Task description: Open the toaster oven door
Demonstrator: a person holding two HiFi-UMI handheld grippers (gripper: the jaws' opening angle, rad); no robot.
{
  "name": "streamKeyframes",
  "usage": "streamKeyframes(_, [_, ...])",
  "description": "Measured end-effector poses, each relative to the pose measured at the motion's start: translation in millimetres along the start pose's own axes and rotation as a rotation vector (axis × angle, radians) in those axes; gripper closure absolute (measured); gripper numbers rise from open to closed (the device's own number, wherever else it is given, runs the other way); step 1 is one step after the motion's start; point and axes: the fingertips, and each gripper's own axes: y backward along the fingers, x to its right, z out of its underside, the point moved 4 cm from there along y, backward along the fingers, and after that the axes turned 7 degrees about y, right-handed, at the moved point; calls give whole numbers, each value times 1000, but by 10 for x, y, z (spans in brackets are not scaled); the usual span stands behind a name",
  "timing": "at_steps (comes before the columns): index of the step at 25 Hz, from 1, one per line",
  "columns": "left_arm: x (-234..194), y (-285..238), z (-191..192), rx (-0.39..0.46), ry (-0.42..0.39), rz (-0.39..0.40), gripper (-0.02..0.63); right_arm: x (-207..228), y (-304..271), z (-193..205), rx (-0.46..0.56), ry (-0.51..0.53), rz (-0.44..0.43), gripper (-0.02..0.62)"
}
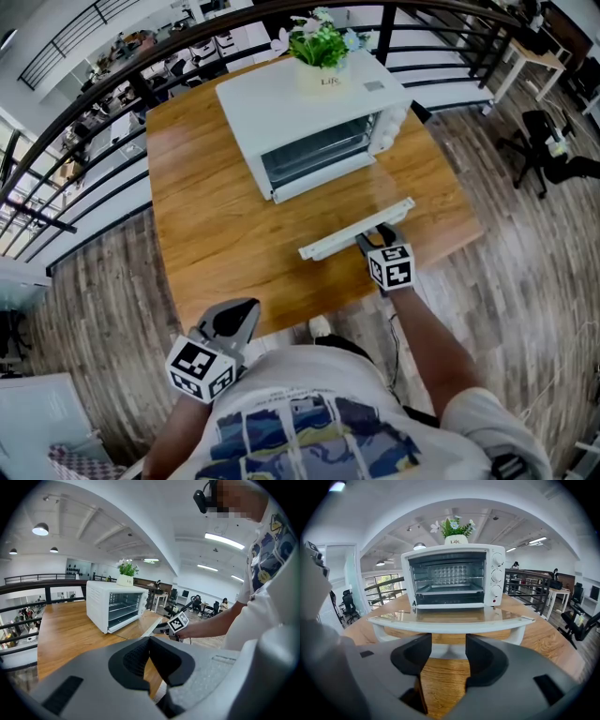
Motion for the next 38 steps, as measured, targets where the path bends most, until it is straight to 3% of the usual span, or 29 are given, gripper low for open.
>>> streamKeyframes(20, [-6, -23, -35, -13, -4, -15, 603, -29, -226, 454, -69, 0, -14, 371])
streamKeyframes(38, [24, -110, -39, -8, 5, -14, 603, -41, -236, 461, -60, 4, -20, 371])
